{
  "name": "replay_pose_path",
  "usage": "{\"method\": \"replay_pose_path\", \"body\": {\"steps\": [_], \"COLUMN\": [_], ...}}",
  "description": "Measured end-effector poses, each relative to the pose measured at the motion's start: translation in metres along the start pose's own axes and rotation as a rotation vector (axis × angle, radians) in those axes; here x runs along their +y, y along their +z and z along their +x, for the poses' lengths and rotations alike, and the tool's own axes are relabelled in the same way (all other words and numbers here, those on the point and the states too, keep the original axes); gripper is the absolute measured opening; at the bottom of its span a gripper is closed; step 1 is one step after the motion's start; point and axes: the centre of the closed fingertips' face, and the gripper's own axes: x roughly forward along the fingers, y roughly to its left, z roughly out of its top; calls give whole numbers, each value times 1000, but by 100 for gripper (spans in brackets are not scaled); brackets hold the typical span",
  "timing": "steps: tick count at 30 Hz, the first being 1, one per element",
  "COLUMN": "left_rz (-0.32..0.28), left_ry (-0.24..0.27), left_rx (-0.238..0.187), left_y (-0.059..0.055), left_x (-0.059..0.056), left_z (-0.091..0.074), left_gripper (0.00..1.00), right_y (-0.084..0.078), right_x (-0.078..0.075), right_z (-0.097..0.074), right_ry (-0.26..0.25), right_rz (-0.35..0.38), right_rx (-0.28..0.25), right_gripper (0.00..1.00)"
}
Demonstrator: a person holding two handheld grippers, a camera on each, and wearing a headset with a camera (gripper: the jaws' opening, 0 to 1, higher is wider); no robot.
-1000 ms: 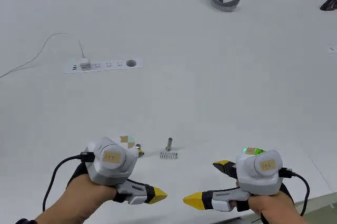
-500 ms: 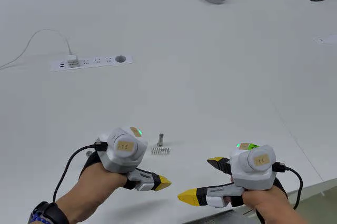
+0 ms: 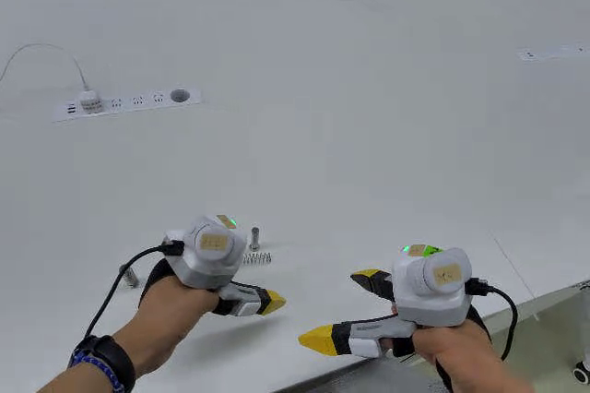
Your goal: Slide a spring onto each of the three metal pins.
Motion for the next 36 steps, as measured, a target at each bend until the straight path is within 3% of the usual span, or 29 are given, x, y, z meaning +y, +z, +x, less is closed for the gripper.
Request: {"method": "replay_pose_path", "body": {"steps": [9, 18, 25, 27, 29, 34, 36], "left_rz": [-39, -57, -59, -94, -111, -71, -116], "left_ry": [29, 34, 69, 116, 112, 169, 140], "left_rx": [-1, 13, 3, -2, -12, 10, 19], "left_y": [1, -13, -17, -17, -15, -16, -19], "left_x": [11, 8, 11, 18, 18, 27, 20], "left_z": [16, 16, 17, 16, 18, 16, 16], "left_gripper": [57, 46, 31, 26, 25, 12, 11], "right_y": [9, 9, 7, 6, 7, 10, 11], "right_x": [2, 2, 4, 3, 3, 3, 2], "right_z": [5, 3, 4, 4, 4, 2, 2], "right_ry": [12, 15, 23, 23, 23, 22, 21], "right_rz": [10, 15, 25, 27, 30, 31, 33], "right_rx": [-21, -24, -19, -18, -20, -24, -27], "right_gripper": [86, 85, 85, 84, 84, 84, 84]}}
